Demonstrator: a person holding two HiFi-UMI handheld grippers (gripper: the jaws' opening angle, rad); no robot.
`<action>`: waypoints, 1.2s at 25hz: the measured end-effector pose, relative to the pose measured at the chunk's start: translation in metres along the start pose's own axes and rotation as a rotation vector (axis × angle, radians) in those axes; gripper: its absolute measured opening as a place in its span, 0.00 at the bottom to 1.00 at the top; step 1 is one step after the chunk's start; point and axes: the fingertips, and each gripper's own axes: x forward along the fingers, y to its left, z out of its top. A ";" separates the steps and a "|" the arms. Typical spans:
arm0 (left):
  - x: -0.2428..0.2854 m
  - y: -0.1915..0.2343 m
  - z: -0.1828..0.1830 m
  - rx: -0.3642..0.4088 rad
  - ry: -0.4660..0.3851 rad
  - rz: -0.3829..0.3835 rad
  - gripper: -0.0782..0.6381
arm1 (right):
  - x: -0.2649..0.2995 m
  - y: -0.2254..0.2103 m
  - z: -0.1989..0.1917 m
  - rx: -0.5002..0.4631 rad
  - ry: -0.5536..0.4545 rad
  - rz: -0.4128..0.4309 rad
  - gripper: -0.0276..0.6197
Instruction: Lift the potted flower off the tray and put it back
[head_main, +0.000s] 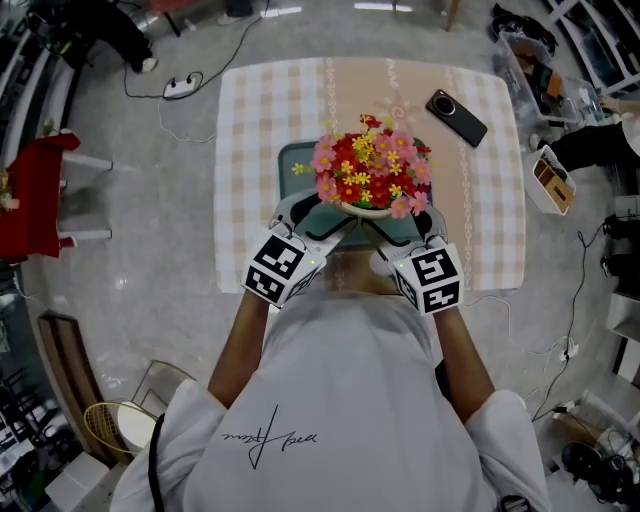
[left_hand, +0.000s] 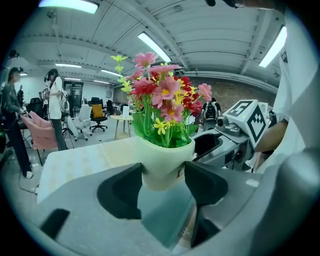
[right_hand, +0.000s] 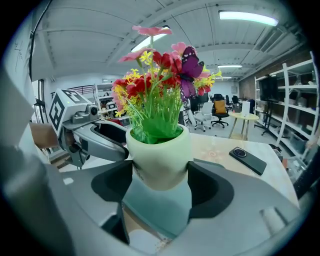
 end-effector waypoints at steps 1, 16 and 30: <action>0.001 -0.001 0.000 0.003 0.001 -0.003 0.48 | -0.001 -0.001 -0.001 0.002 0.000 -0.003 0.59; 0.020 -0.017 -0.018 0.024 0.046 -0.035 0.47 | -0.010 -0.012 -0.027 0.039 0.019 -0.028 0.59; 0.040 -0.027 -0.030 0.043 0.076 -0.050 0.47 | -0.011 -0.024 -0.052 0.068 0.048 -0.038 0.58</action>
